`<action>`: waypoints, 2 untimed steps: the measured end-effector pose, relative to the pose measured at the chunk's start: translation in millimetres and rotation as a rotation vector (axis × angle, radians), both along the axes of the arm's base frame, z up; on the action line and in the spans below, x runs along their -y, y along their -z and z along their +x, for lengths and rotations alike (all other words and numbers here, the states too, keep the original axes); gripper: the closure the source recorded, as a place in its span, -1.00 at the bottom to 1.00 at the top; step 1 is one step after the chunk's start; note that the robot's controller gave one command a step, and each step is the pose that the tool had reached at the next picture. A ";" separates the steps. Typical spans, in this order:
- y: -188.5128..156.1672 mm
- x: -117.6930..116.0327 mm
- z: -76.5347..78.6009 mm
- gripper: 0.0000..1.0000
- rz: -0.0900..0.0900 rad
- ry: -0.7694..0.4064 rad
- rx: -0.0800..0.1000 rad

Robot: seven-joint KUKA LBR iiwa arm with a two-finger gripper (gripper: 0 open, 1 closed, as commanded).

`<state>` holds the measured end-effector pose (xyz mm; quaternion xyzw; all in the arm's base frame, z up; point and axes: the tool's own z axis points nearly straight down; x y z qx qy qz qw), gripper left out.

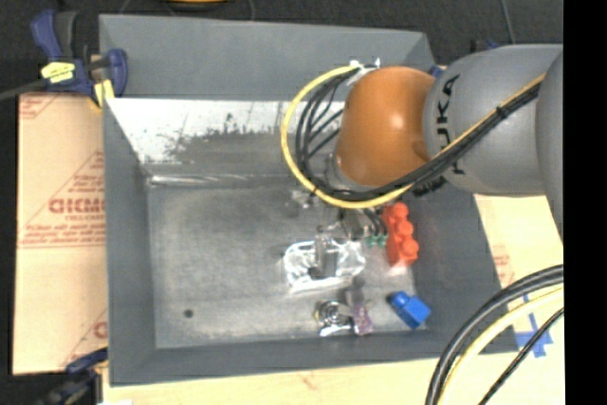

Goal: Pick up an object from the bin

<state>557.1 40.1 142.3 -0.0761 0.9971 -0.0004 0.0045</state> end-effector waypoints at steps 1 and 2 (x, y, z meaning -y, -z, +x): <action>6.0 -3.7 -3.1 -1.00 0.001 0.016 -0.007; 53.4 0.8 4.8 -1.00 -0.001 -0.146 -0.018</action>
Offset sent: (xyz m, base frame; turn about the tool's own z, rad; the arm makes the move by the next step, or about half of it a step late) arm -0.0040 0.0044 -0.0064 0.0174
